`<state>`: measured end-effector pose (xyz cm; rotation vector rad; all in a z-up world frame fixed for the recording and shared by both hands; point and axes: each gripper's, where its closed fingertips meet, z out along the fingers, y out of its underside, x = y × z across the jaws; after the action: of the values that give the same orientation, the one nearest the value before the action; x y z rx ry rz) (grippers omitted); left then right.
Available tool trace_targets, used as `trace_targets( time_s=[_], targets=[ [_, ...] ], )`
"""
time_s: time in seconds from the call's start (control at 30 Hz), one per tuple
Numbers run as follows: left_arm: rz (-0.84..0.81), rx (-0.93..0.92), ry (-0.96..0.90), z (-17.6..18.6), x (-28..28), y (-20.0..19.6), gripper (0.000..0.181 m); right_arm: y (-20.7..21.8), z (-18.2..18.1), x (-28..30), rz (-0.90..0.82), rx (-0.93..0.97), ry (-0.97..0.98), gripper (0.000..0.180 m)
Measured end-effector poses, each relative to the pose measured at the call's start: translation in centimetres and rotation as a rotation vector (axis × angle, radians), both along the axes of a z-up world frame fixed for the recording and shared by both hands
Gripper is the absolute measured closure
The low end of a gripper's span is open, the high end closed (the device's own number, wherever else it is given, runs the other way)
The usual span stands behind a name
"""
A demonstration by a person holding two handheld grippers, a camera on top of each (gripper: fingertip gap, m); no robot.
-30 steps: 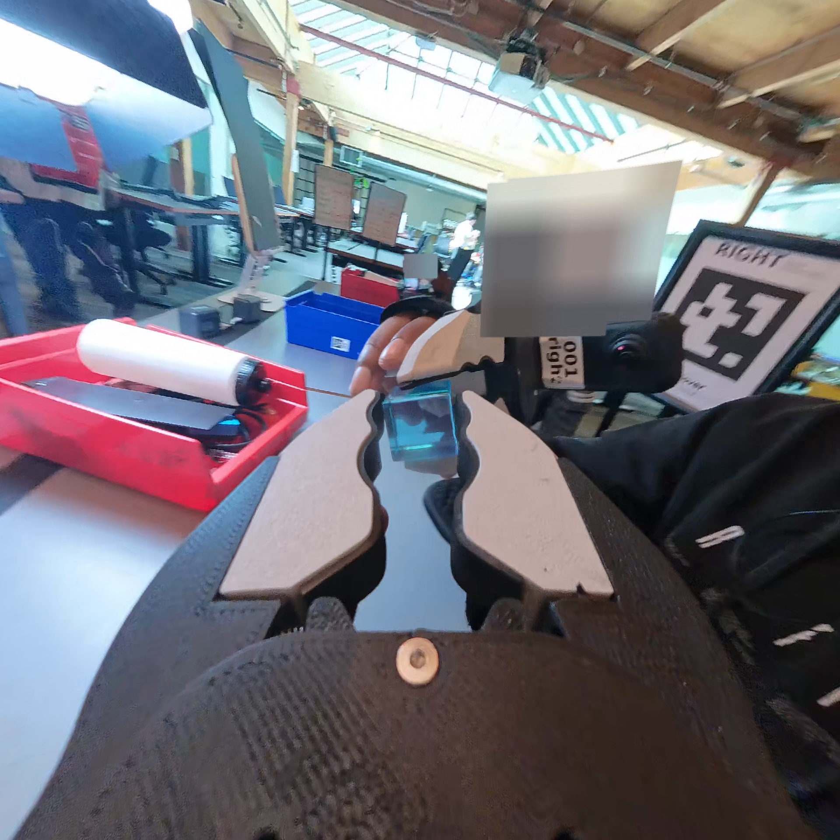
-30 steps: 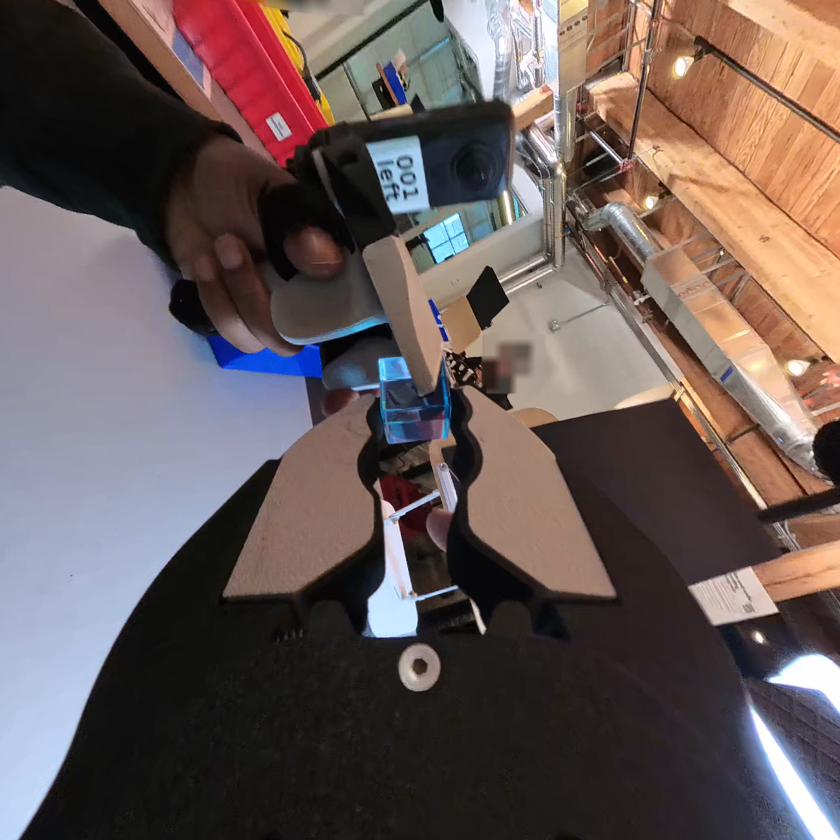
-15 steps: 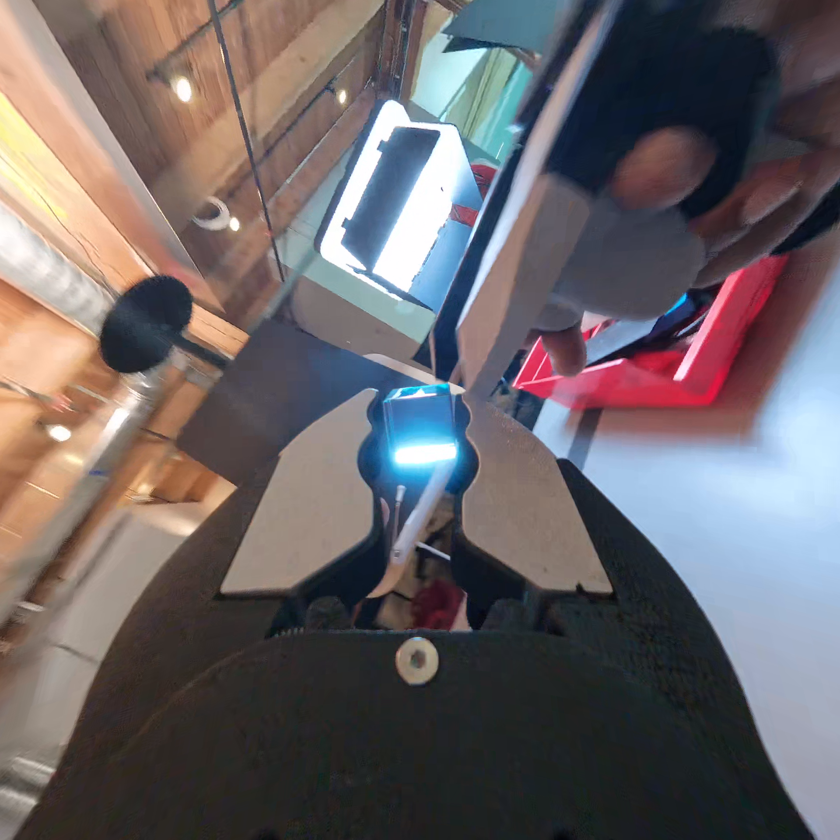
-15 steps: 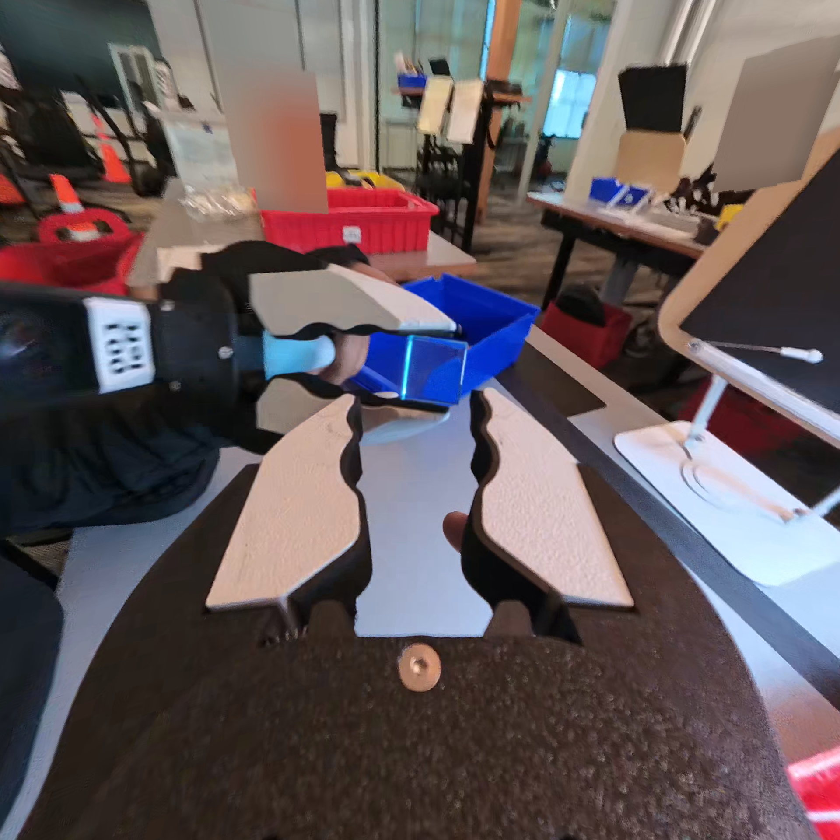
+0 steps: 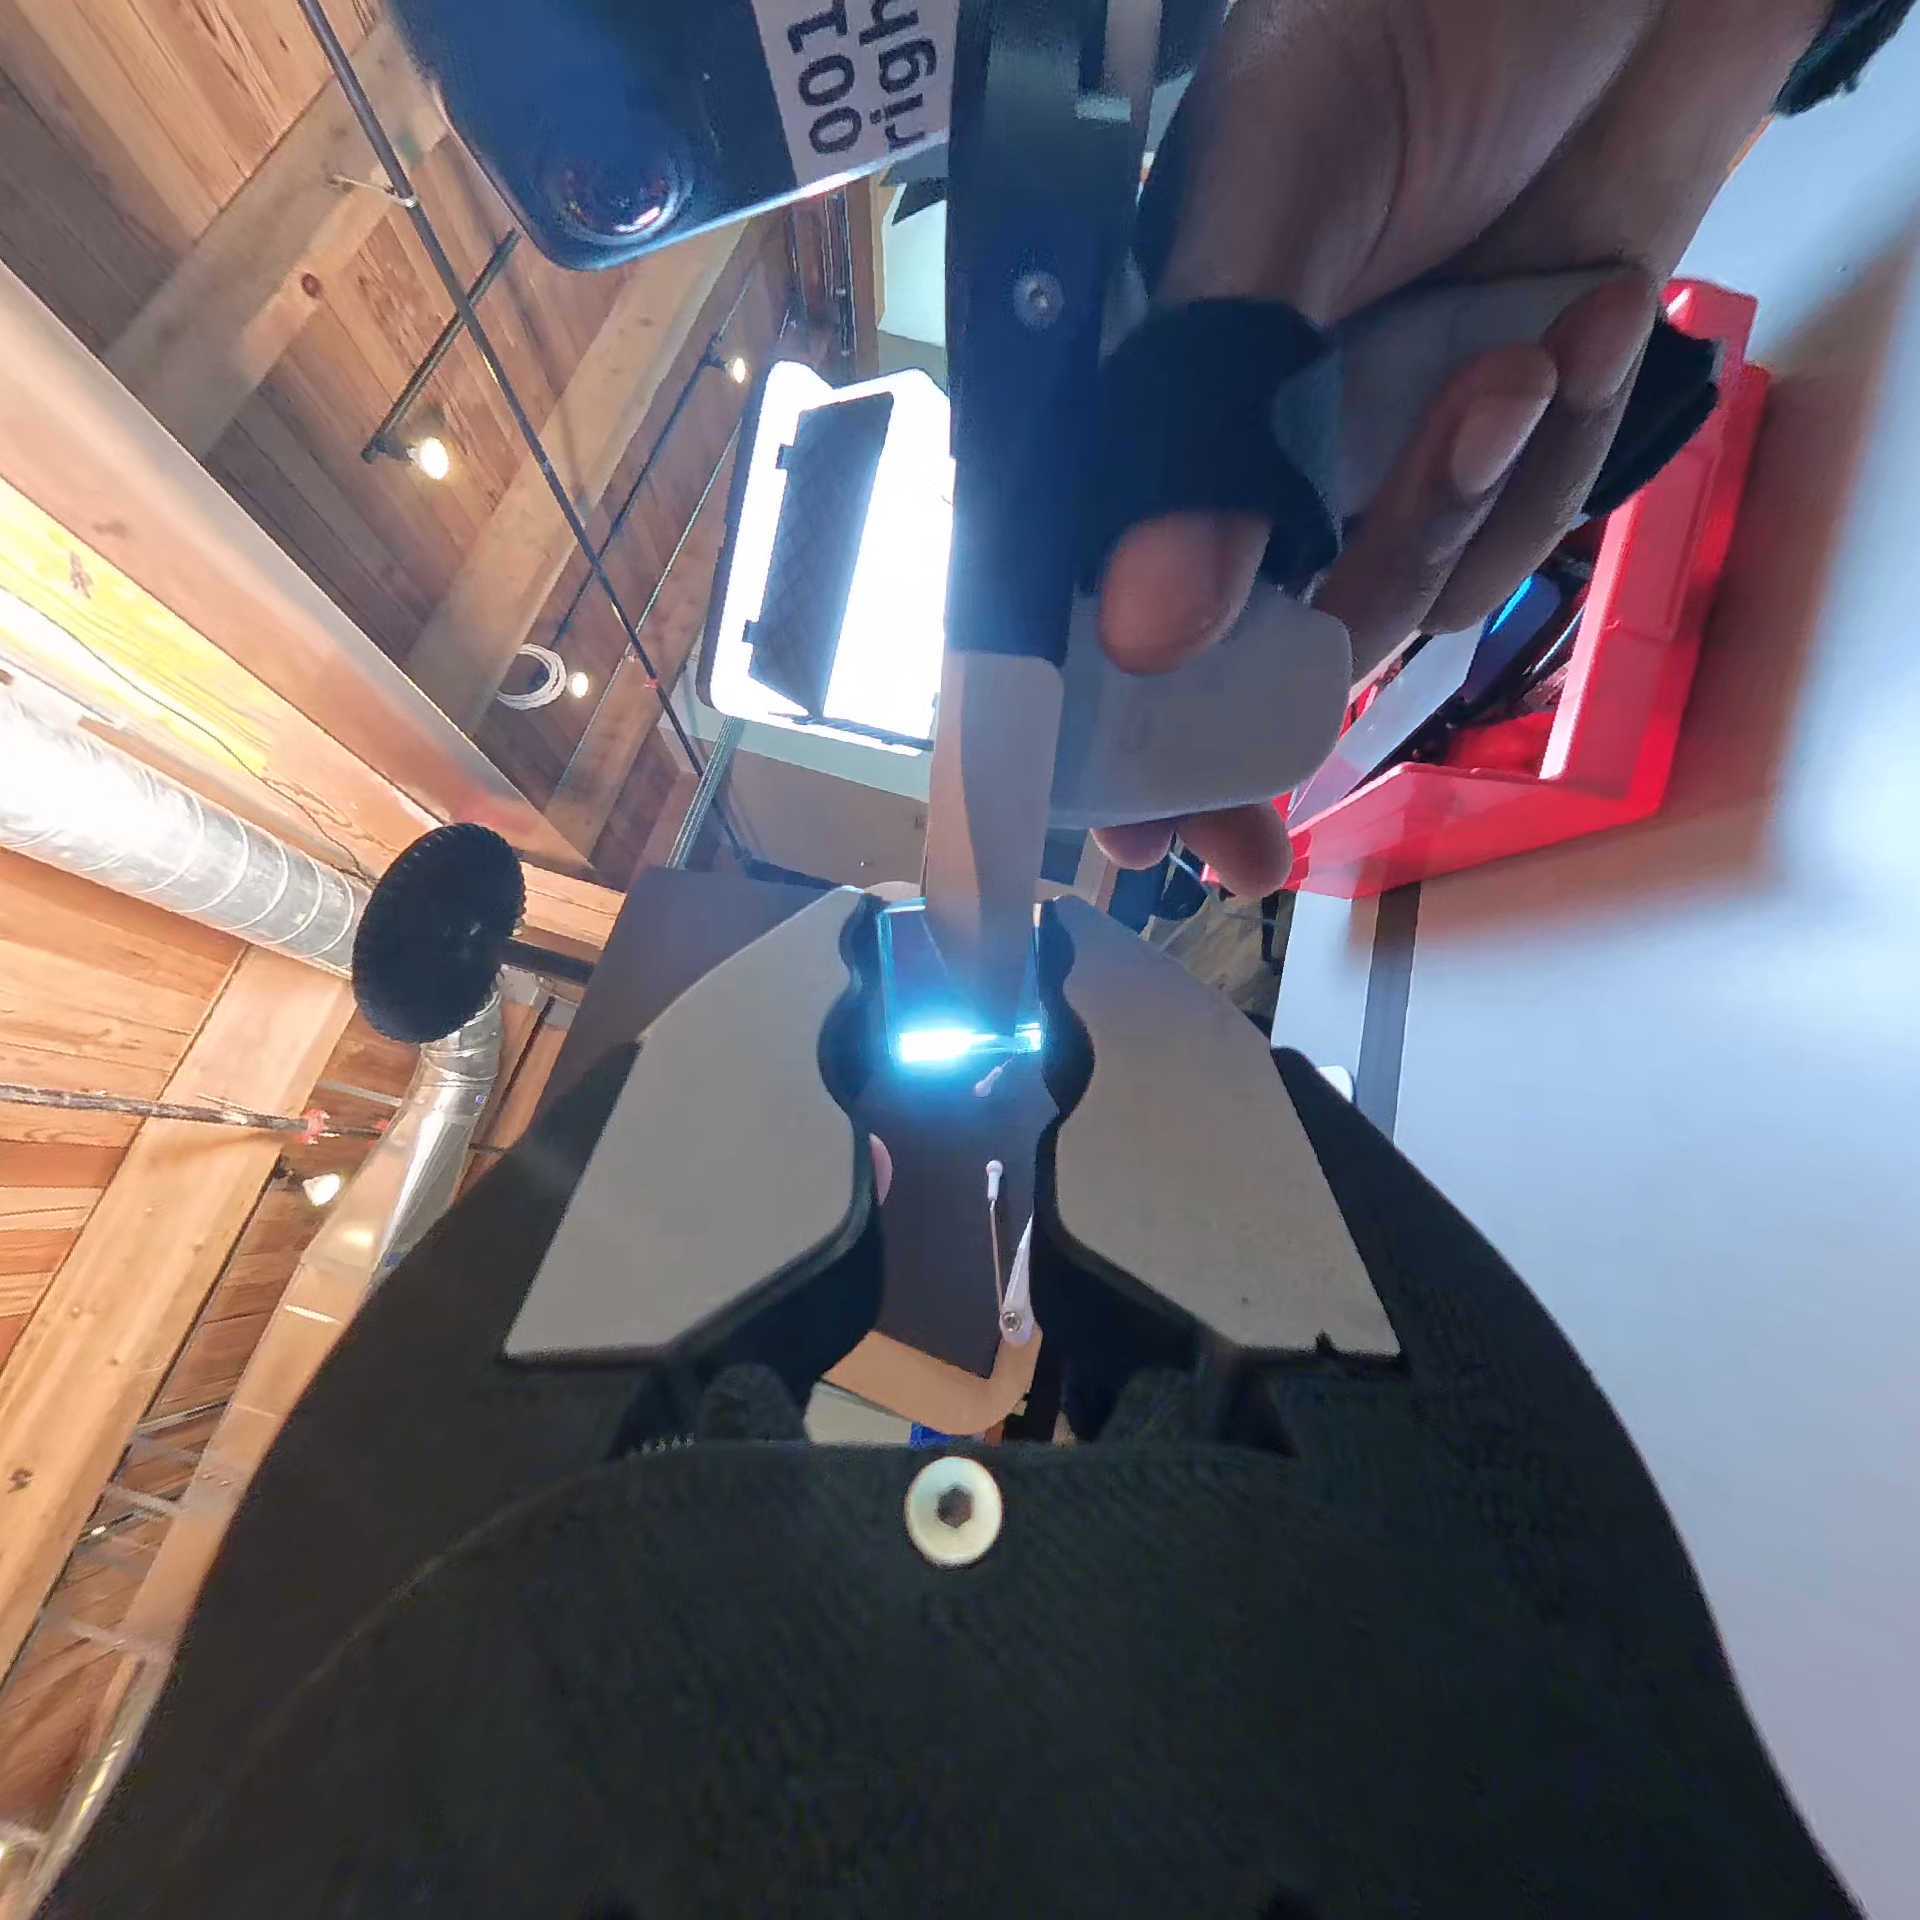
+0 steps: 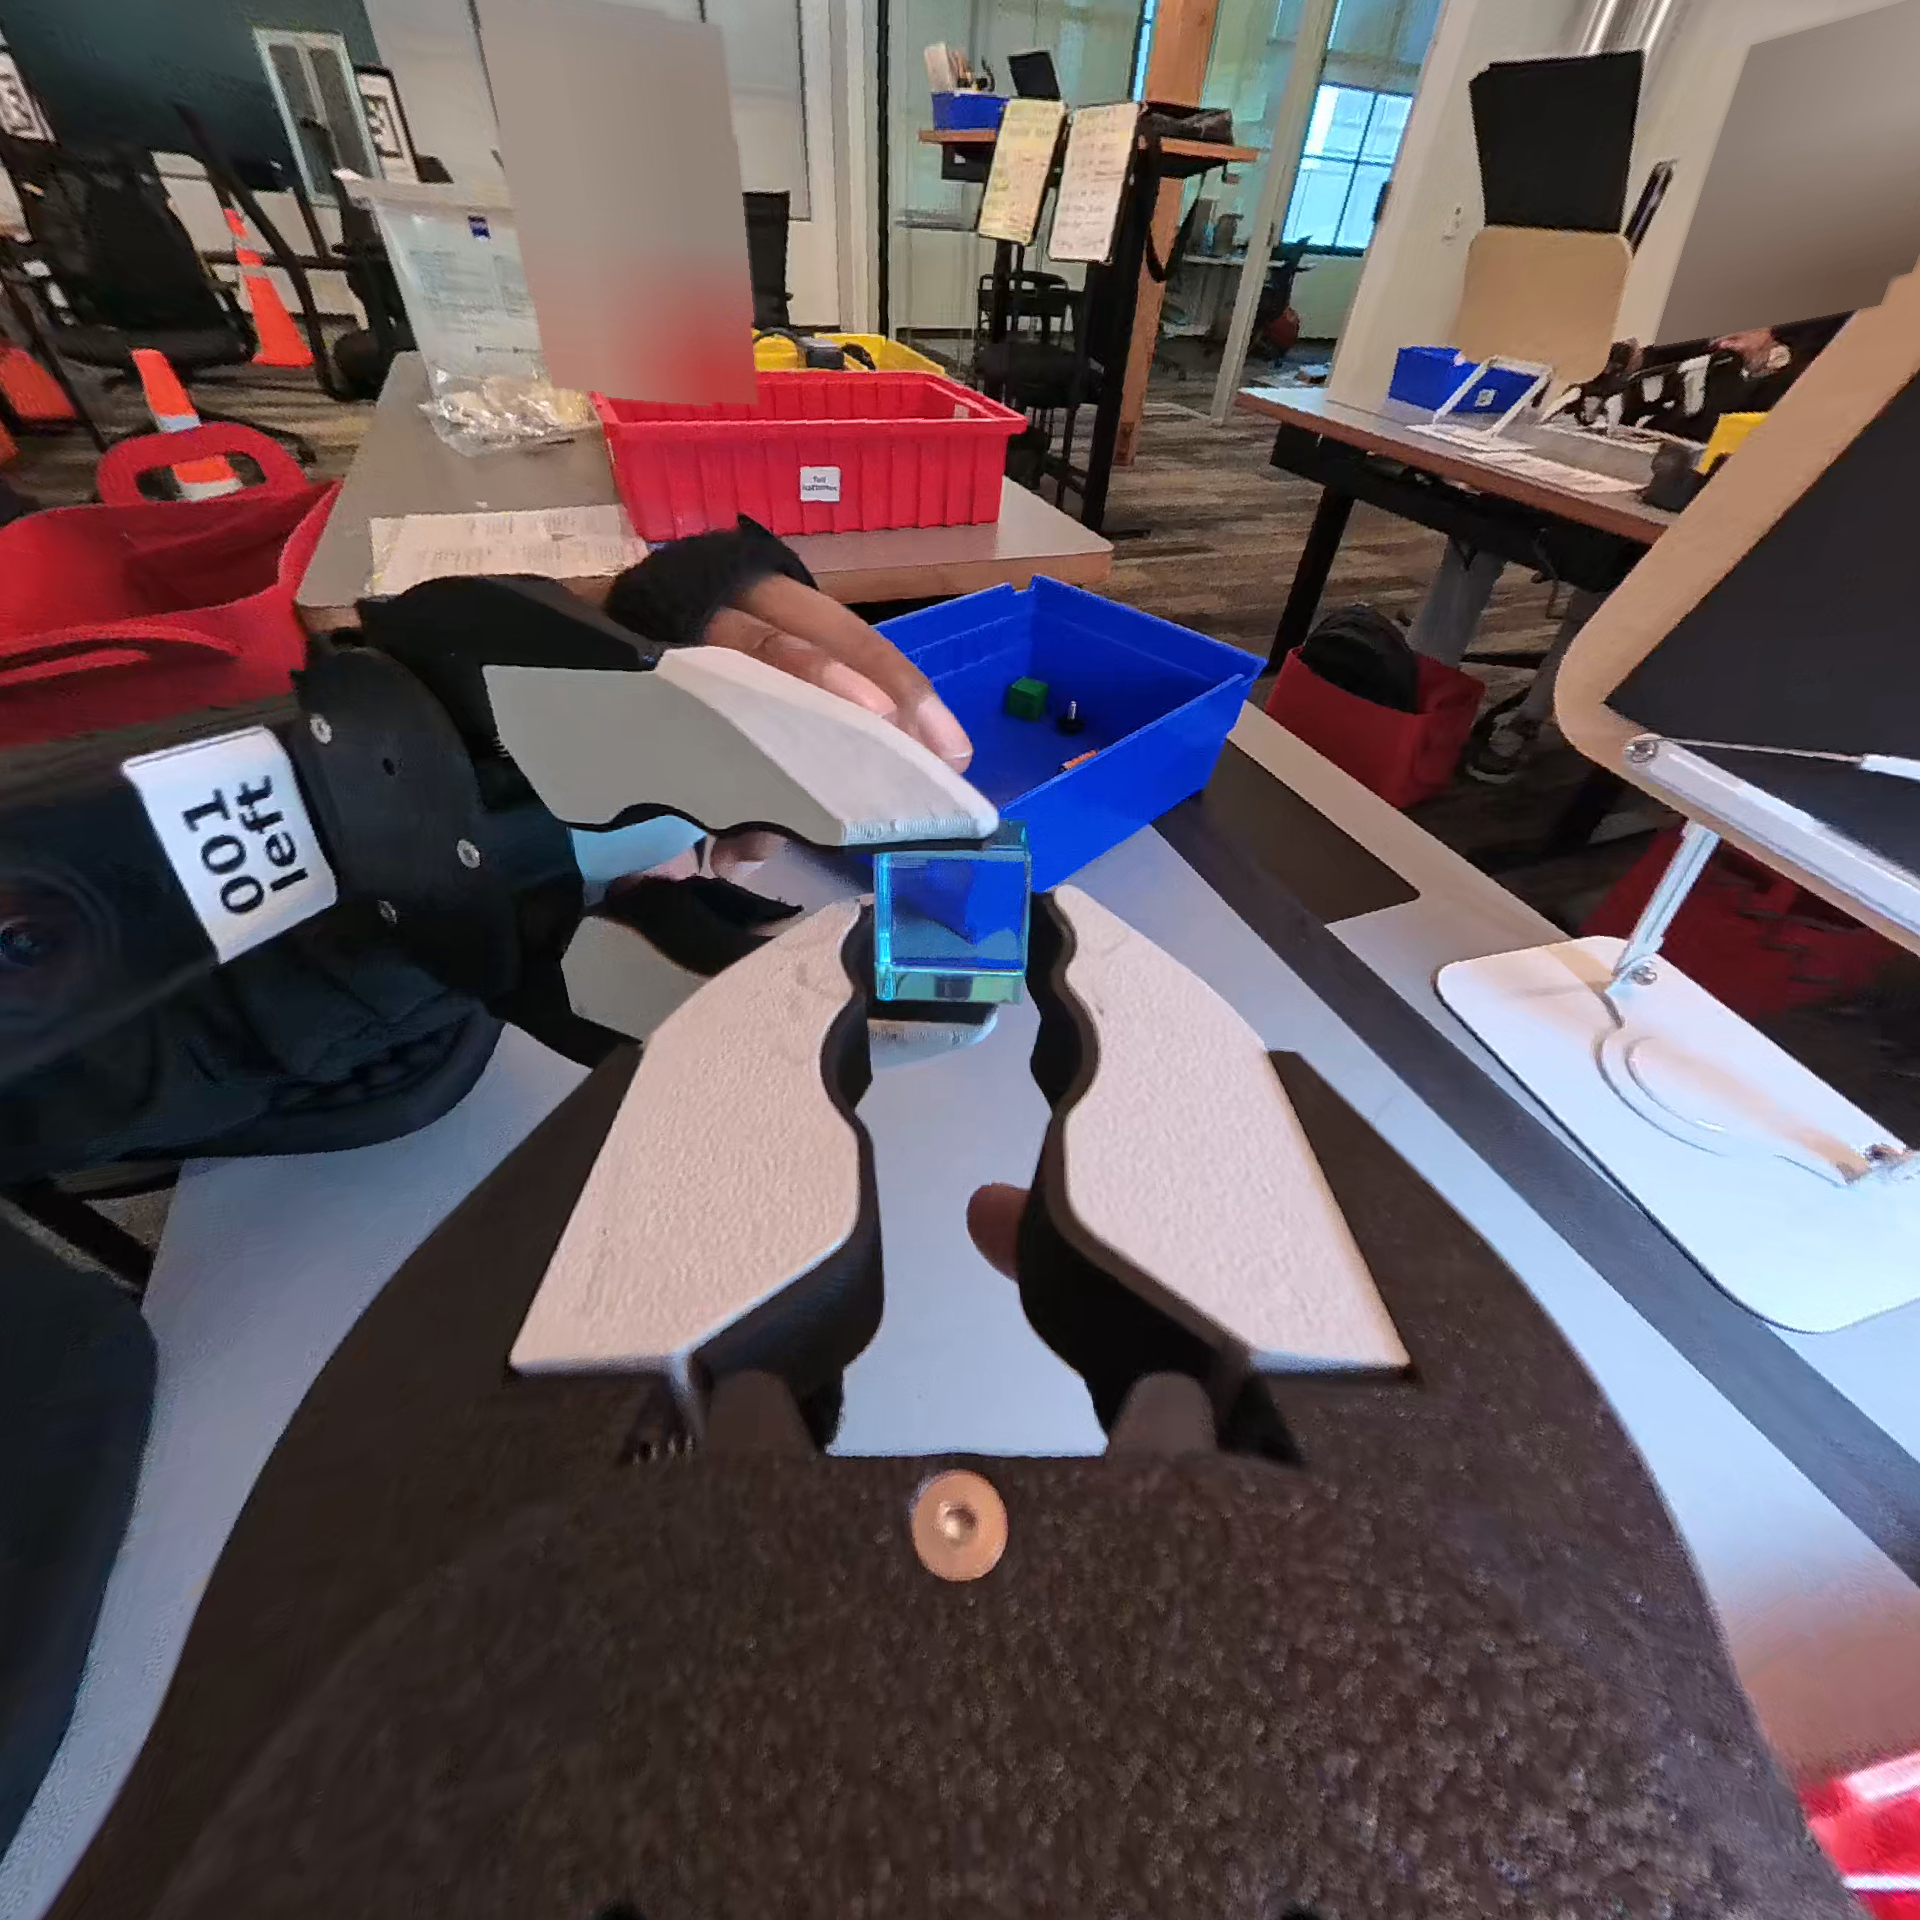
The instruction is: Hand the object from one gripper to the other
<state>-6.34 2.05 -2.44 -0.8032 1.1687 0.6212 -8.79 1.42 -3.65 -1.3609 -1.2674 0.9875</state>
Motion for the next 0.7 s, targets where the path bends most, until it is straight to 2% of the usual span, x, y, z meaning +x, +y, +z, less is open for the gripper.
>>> trace_targets(
  time_s=[0.1,0.17,0.23,0.33,0.43,0.57,0.63,0.7],
  targets=[
    [-0.03,-0.042,-0.045,0.2,0.1,-0.1,0.152,-0.1,0.3,0.2,0.014,0.003,0.01,0.152],
    [-0.077,-0.16,-0.142,0.3,0.0,0.0,0.152,0.7,0.7,0.7,-0.028,0.067,0.019,0.152],
    [-0.161,-0.331,-0.304,0.9,-0.5,0.0,0.145,1.3,1.9,1.6,-0.062,0.163,0.056,0.152],
    [-0.385,-0.688,-0.605,2.2,-0.9,-0.7,0.137,1.9,3.5,2.8,-0.134,0.341,0.094,0.152],
    [-0.579,-0.964,-0.841,3.2,-1.1,-1.1,0.137,1.3,3.9,2.6,-0.168,0.554,0.088,0.152],
    [-0.632,-1.107,-0.872,2.4,0.3,-1.6,0.132,0.9,2.0,1.0,-0.219,0.88,-0.051,0.152],
    [-0.57,-1.072,-0.845,1.8,0.6,-1.2,0.132,0.6,1.4,0.5,-0.224,0.954,-0.097,0.152],
    [-0.477,-1.019,-0.805,1.1,0.5,-0.6,0.139,0.5,1.1,0.3,-0.225,0.992,-0.122,0.152]
  ],
)
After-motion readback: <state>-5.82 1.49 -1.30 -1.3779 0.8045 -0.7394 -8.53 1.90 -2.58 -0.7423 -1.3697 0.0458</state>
